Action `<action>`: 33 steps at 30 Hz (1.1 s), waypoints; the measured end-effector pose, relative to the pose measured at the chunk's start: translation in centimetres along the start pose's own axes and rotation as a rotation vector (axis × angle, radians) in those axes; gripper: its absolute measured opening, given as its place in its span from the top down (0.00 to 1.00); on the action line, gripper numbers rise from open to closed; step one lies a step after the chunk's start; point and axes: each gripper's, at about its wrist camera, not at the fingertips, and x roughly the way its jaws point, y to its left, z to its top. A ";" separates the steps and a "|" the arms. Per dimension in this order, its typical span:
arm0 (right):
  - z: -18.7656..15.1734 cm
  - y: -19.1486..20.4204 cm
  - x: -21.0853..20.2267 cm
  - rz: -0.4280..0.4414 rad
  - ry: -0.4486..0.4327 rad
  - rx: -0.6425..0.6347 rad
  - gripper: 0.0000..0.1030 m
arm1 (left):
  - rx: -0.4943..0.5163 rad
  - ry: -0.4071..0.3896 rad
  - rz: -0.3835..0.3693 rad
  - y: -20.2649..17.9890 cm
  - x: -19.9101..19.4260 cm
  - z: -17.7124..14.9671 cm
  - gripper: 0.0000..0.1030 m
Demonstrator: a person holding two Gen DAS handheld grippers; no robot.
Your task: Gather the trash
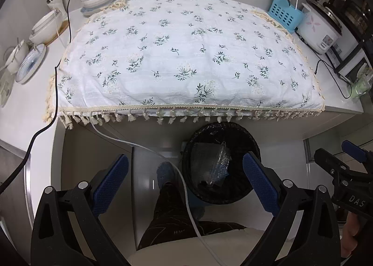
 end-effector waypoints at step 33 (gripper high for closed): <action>-0.2 -1.0 -0.1 0.006 -0.009 0.012 0.08 | 0.017 0.007 0.011 -0.9 -0.2 -0.1 0.07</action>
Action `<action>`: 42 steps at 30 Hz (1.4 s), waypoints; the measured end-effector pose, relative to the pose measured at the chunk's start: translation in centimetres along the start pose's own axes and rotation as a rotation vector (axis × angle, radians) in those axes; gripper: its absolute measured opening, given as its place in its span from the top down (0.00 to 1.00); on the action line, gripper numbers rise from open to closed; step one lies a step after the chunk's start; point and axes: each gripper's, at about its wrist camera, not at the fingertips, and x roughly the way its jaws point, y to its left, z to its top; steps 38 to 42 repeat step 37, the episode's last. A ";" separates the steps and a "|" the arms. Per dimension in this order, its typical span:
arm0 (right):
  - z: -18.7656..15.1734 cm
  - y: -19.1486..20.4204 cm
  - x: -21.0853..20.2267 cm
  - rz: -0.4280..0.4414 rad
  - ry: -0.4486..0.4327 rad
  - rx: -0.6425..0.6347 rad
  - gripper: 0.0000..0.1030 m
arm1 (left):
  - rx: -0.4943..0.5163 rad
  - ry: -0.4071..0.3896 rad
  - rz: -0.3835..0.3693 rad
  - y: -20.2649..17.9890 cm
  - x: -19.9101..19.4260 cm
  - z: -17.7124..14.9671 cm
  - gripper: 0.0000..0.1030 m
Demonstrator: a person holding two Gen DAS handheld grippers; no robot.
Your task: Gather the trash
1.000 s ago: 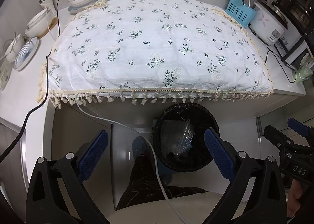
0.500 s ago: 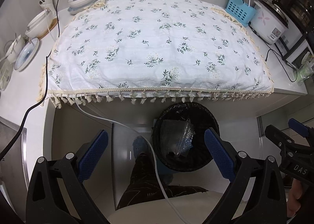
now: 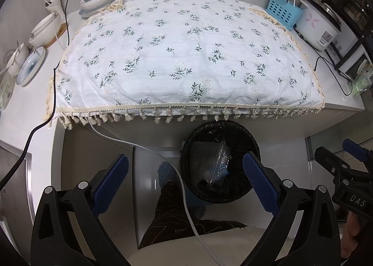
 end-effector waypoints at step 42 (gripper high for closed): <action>0.4 -0.4 -0.1 0.004 -0.002 0.001 0.08 | 0.009 -0.007 0.004 -0.4 0.0 0.3 0.06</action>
